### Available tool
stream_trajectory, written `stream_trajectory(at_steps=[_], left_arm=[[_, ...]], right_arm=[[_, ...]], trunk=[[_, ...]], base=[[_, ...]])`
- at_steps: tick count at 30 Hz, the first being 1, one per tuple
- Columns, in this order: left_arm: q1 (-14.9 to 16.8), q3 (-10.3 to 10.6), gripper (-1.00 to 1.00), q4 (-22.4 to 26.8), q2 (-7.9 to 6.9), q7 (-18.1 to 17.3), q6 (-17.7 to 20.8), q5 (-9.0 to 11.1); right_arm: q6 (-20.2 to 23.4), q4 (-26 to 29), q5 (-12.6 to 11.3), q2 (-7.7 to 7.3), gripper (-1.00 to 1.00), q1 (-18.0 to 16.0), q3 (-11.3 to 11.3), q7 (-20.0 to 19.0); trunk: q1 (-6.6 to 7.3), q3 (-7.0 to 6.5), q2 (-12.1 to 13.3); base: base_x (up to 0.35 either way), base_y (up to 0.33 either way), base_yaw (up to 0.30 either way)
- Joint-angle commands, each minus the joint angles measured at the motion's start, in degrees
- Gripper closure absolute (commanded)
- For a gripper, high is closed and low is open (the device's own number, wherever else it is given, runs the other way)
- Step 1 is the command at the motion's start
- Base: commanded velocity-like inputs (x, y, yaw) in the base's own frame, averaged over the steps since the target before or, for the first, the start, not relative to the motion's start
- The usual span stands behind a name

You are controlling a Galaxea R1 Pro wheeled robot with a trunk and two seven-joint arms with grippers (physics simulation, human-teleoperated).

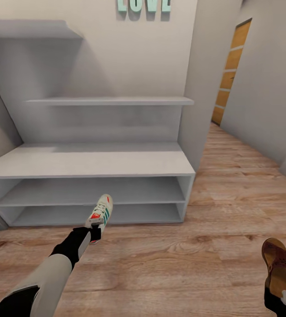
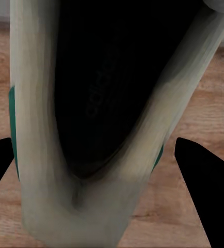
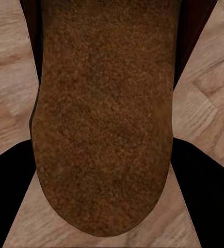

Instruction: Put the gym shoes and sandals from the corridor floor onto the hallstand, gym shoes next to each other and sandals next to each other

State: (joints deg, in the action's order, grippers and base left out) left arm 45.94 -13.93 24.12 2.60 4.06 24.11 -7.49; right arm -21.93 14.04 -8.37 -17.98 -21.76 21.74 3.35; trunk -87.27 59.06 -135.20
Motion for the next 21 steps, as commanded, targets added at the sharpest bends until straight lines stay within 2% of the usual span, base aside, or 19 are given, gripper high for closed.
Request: stream_trajectory(at_steps=[1,21], left_arm=[[0.0,-0.4,1.0,0.1,0.09,-0.2,0.3,-0.6],[-0.1,-0.5,1.0,0.1,1.82,-0.1,0.1,-0.6]], right_arm=[[-0.2,-0.1,-0.6,-0.01,1.0,0.0,-0.3,0.1],[-0.3,-0.1,-0.6,0.05,1.0,0.0,-0.3,0.0]], trunk=[[-0.01,0.05,0.0],[-0.01,0.05,0.0]], base=[[0.191,-0.22,0.0],[0.13,-0.252,0.0]])
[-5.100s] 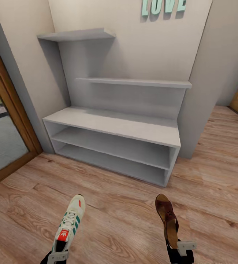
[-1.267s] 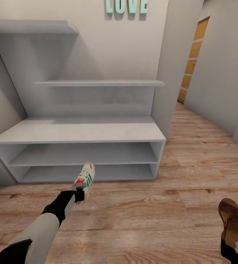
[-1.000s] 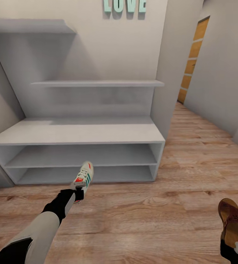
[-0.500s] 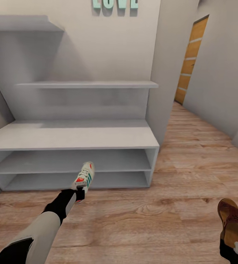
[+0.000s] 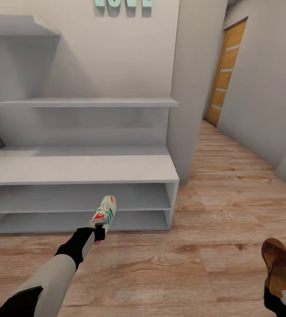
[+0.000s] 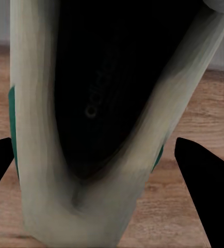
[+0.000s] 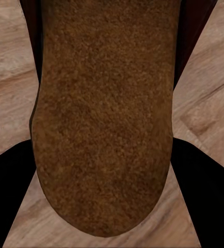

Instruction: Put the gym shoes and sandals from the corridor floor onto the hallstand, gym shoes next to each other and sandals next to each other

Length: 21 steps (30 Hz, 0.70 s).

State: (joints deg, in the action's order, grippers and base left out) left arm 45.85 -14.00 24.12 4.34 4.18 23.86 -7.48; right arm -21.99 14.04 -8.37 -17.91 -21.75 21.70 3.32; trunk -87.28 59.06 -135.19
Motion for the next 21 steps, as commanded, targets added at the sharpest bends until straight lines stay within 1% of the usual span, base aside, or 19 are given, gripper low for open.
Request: stream_trajectory(at_steps=[1,5,6,7,14,19,21], left_arm=[[0.0,-0.4,1.0,0.1,0.1,-0.2,0.3,-0.6],[0.0,-0.5,1.0,0.2,0.07,-0.1,0.3,-0.6],[-0.3,-0.6,1.0,0.4,-0.12,-0.3,0.0,-0.6],[-0.3,-0.6,1.0,0.4,0.0,-0.3,-0.3,-0.6],[-0.3,-0.7,1.0,0.6,0.25,-0.3,-1.7,-0.6],[-0.3,-0.7,1.0,0.7,0.91,0.0,-3.3,-0.6],[-0.1,-0.8,1.0,0.4,1.47,0.5,-3.9,-0.5]], right_arm=[[-0.2,-0.1,-0.6,-0.02,1.0,0.0,-0.3,0.1],[-0.2,-0.1,-0.4,-0.02,1.0,0.0,-0.4,-0.2],[-0.2,0.0,-0.1,0.31,1.0,0.0,-0.5,-0.1],[-0.2,0.0,0.1,0.45,1.0,0.0,-0.5,-0.1],[-0.2,0.1,0.0,0.64,1.0,0.0,-0.5,-0.1],[-0.2,0.1,-0.1,0.92,1.0,0.0,-0.5,-0.1],[-0.2,0.1,-0.1,0.94,1.0,0.0,-0.5,-0.1]], trunk=[[0.0,0.05,0.0],[0.0,0.05,0.0],[0.0,0.05,0.0],[0.0,0.05,0.0],[0.0,0.05,0.0],[0.0,0.05,0.0],[0.0,0.05,0.0]], base=[[0.066,-0.265,0.0],[0.029,-0.269,0.0],[0.0,0.0,0.0],[0.0,0.0,0.0],[0.0,0.0,0.0],[0.0,0.0,0.0],[0.0,0.0,0.0]])
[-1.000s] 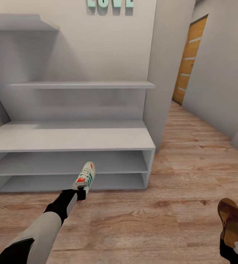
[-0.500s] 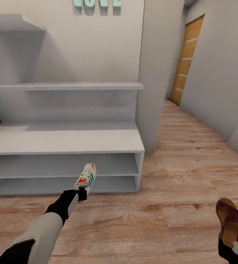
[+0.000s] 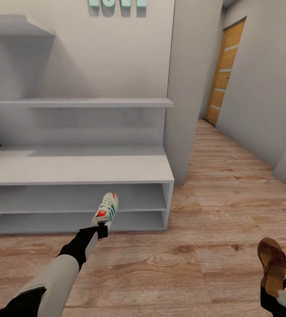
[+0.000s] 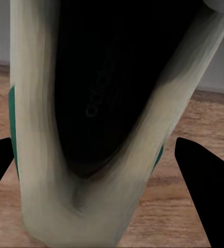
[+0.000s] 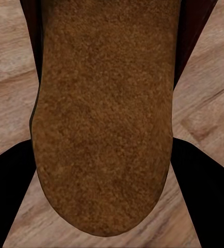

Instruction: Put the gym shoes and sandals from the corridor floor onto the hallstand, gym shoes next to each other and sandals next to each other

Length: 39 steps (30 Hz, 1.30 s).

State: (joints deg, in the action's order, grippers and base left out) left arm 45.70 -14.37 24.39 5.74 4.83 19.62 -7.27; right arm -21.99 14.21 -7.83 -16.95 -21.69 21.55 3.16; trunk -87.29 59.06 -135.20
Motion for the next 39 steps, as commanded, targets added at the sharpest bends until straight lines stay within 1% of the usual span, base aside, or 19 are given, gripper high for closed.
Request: stream_trajectory(at_steps=[1,7,12,18,24,25,39], left_arm=[[0.1,-0.4,1.0,0.1,0.41,0.0,0.0,-0.6],[0.7,-0.6,1.0,-0.1,2.37,2.3,-2.0,-0.5],[0.6,-0.6,1.0,-0.1,3.82,4.2,-3.6,-0.5],[0.1,-0.6,1.0,0.0,3.46,6.6,-5.5,-0.5],[-0.1,-0.5,1.0,-0.1,3.47,9.1,-7.4,-0.5],[-0.1,-0.5,1.0,-0.1,3.47,9.5,-8.4,-0.5],[-0.2,-0.5,1.0,-0.1,3.41,9.4,-8.4,-0.6]], right_arm=[[-0.2,-0.1,-0.6,-0.04,1.0,0.0,-0.3,0.1],[-0.2,-0.1,-0.6,-0.1,1.0,0.0,-0.3,0.1],[-0.2,-0.1,-0.6,-0.1,1.0,0.0,-0.3,0.1],[-0.2,-0.1,-0.6,-0.11,1.0,0.0,-0.3,0.1],[-0.2,-0.1,-0.6,-0.11,1.0,0.0,-0.3,0.2],[-0.2,-0.1,-0.6,-0.11,1.0,0.0,-0.3,0.2],[-0.2,0.0,-0.6,-0.11,1.0,0.0,-0.3,0.2]], trunk=[[0.01,0.05,0.0],[0.01,0.05,0.0],[0.01,0.05,0.0],[0.01,0.05,0.0],[0.01,0.05,0.0],[0.01,0.05,0.0],[0.01,0.05,0.0]], base=[[0.0,0.0,0.0],[0.0,0.0,0.0],[0.0,0.0,0.0],[0.0,0.0,0.0],[0.076,-0.042,0.0],[0.15,-0.127,0.0],[0.186,-0.197,0.0]])
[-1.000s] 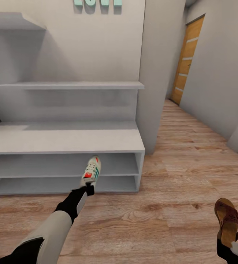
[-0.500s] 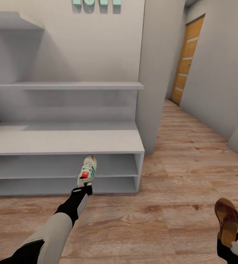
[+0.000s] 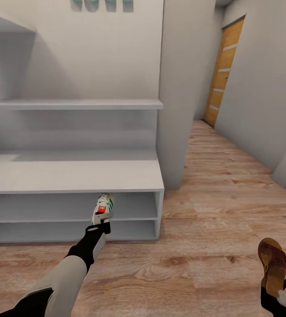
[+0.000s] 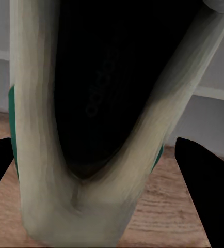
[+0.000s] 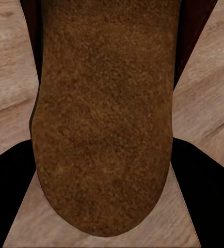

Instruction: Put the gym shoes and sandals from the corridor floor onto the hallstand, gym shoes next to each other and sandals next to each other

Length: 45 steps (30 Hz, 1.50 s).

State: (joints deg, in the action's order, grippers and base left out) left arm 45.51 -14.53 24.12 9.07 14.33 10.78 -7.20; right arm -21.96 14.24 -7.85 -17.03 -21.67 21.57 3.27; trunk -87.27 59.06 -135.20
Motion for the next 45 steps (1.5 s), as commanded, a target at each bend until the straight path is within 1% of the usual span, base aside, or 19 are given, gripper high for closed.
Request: stream_trajectory(at_steps=[1,19,33,45], left_arm=[[0.0,-0.3,1.0,0.1,0.07,-0.2,0.4,-0.6],[0.1,-0.3,1.0,0.2,-0.01,-0.5,0.6,-0.6],[0.1,-0.3,1.0,0.4,-0.09,-0.5,0.6,-0.6],[0.0,-0.3,1.0,0.3,-0.11,-0.5,0.6,-0.6]], right_arm=[[-0.2,0.0,-0.6,-0.02,1.0,0.0,-0.3,0.1],[-0.2,-0.1,-0.6,-0.02,1.0,0.0,-0.3,0.1],[-0.2,0.0,-0.6,-0.02,1.0,0.0,-0.3,0.1],[-0.2,0.0,-0.6,-0.02,1.0,0.0,-0.3,0.1]], trunk=[[-0.01,0.05,0.0],[-0.01,0.05,0.0],[-0.01,0.05,0.0],[-0.01,0.05,0.0]], base=[[0.176,-0.229,0.0],[0.213,-0.206,0.0],[0.086,-0.017,0.0],[0.009,0.0,0.0]])
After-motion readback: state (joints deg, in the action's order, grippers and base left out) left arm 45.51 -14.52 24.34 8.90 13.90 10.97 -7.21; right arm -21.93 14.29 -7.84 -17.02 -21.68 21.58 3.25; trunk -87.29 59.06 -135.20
